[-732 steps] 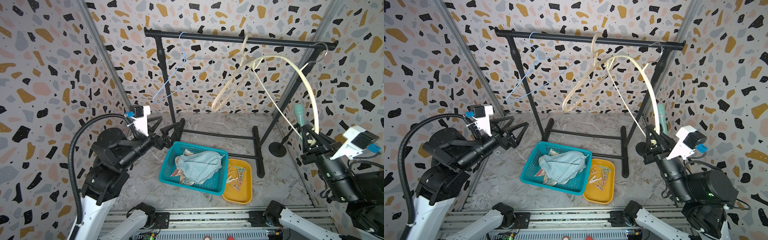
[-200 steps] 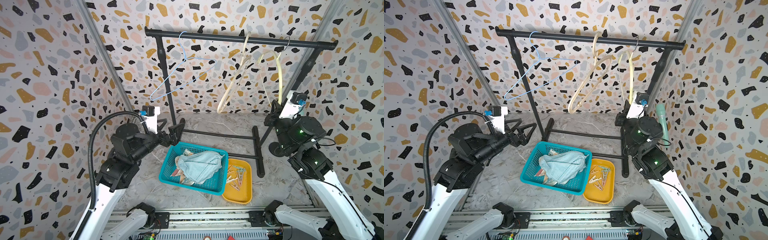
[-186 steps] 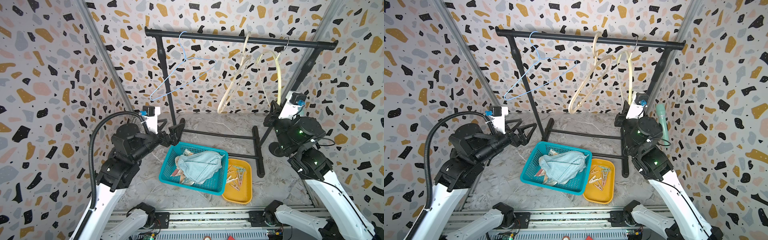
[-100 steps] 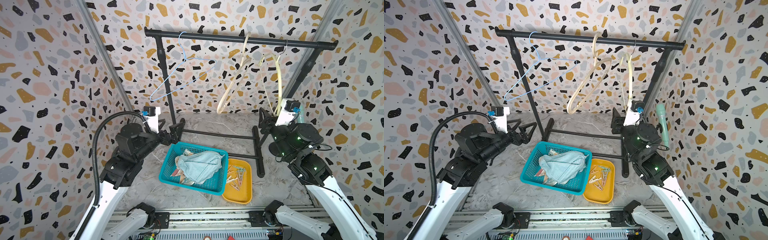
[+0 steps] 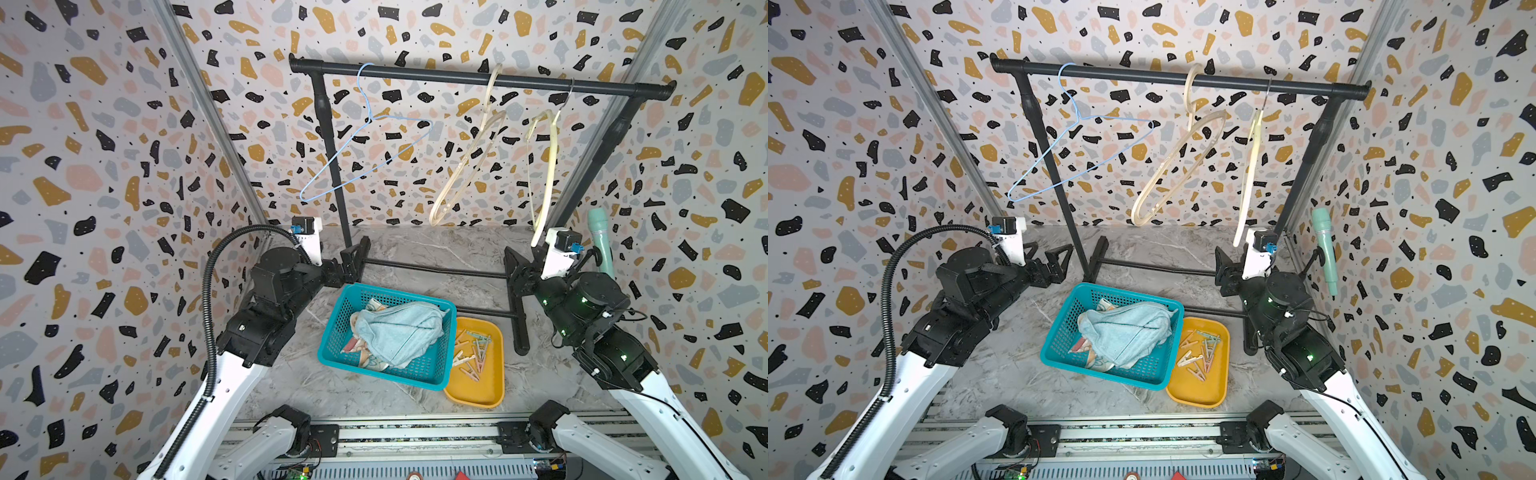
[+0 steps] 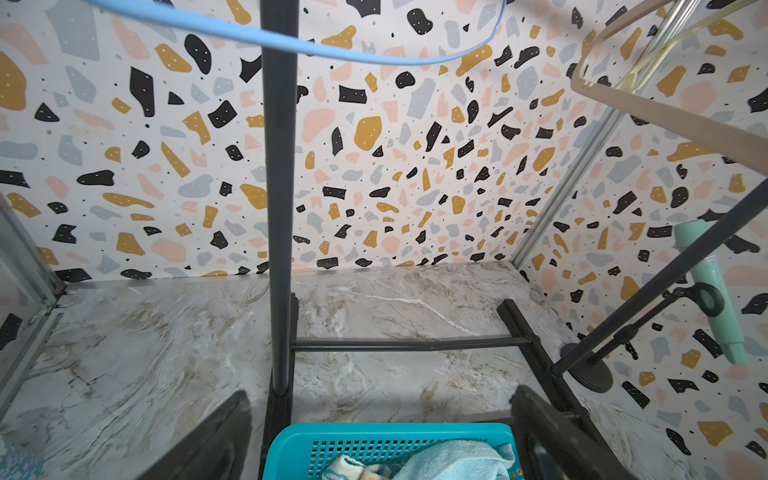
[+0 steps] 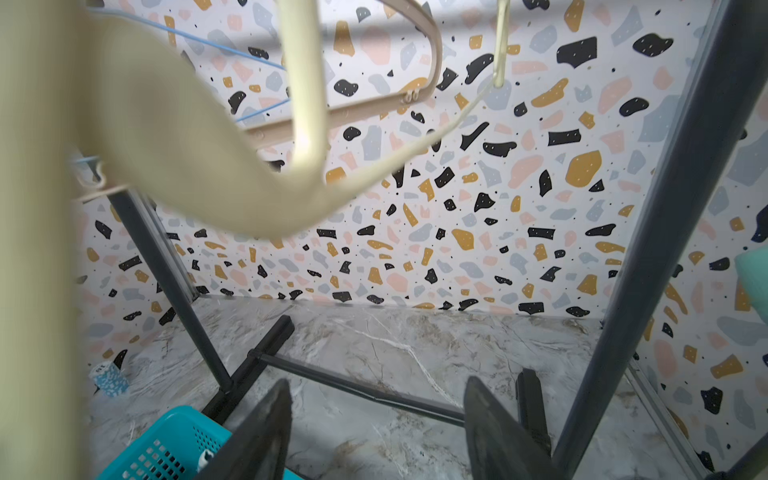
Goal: Remove the clothespins securing towels to the hanger
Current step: Place the hanger on the clothesline, then reset both arms
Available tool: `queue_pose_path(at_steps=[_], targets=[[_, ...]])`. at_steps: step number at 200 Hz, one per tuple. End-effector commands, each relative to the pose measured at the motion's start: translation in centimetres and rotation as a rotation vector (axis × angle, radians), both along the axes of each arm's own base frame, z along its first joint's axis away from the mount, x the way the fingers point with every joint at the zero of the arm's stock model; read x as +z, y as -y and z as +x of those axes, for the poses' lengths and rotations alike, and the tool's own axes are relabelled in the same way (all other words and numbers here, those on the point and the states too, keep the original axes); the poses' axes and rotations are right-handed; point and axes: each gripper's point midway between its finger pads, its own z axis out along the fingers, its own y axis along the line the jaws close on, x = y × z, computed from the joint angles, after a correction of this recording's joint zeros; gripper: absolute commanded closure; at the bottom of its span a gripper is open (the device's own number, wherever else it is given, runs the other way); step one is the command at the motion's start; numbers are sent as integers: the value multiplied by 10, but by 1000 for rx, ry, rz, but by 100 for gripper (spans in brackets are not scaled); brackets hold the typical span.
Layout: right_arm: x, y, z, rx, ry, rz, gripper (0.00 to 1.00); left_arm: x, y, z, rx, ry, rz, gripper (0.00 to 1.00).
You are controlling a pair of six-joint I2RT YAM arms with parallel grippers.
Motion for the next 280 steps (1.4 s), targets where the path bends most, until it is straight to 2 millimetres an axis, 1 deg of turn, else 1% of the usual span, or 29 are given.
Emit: queue_pose_path(at_steps=[1, 30, 57, 77, 88, 99, 111, 127, 142, 148, 154, 163, 167, 171, 176, 183, 189, 195, 196, 201, 213, 221, 231, 249, 260, 273, 280], targets=[[-13, 2, -5, 7, -24, 30, 33, 2, -10, 9, 69, 49, 20, 3], [-46, 0, 0, -1, -80, 13, 33, -18, -15, 18, 113, 22, 49, 3], [-68, 3, 5, -20, -99, 8, 32, -33, -26, 23, 180, 20, 79, 2], [-91, 6, 14, -24, -116, -3, 31, -52, -34, 28, 229, 7, 120, 1], [-105, 12, 22, -38, -131, -4, 30, -63, -39, 31, 258, -1, 138, 0], [-119, 22, 30, -69, -141, -7, 30, -75, -43, 33, 286, 1, 157, 0], [-134, 38, 37, -117, -143, -8, 30, -87, -49, 36, 320, 8, 173, 0], [-149, 62, 46, -178, -134, 8, 29, -108, -55, 39, 346, 0, 196, 1], [-159, 88, 51, -263, -125, 46, 29, -123, -58, 43, 357, -7, 204, 1], [-162, 98, 53, -300, -109, 58, 29, -129, -63, 44, 376, -4, 204, 1], [-169, 107, 55, -337, -98, 58, 29, -137, -66, 44, 393, -3, 205, 1], [-178, 114, 57, -369, -73, 53, 28, -143, -73, 45, 423, 20, 192, 1], [-183, 116, 59, -376, -71, 41, 28, -150, -77, 44, 437, 17, 194, 0], [-188, 117, 61, -378, -70, 27, 28, -146, -81, 44, 456, 47, 178, 1], [-193, 118, 63, -382, -72, 5, 27, -153, -86, 43, 476, 52, 178, 0], [-201, 120, 65, -391, -80, -28, 26, -153, -93, 40, 510, 84, 172, 1], [-209, 122, 68, -403, -92, -52, 24, -157, -101, 37, 548, 101, 177, 0], [-211, 126, 69, -419, -86, -67, 24, -159, -110, 33, 591, 123, 177, 1], [-214, 126, 69, -420, -93, -72, 24, -159, -111, 32, 598, 127, 178, 1], [-218, 127, 70, -424, -91, -86, 23, -161, -116, 29, 624, 145, 177, 1], [-228, 129, 73, -424, -83, -106, 21, -168, -126, 25, 664, 176, 166, 1], [-234, 129, 75, -420, -72, -123, 19, -173, -127, 24, 664, 191, 174, 1], [-241, 128, 78, -416, -71, -135, 16, -184, -129, 26, 666, 185, 191, 1], [-249, 124, 81, -396, -48, -131, 15, -200, -126, 36, 618, 166, 233, 0], [-254, 122, 82, -385, -23, -127, 14, -211, -128, 41, 619, 148, 246, 1], [-262, 117, 87, -354, -25, -152, 13, -208, -131, 46, 621, 155, 243, 0], [-270, 115, 91, -341, -52, -163, 12, -207, -133, 48, 614, 159, 239, 1]])
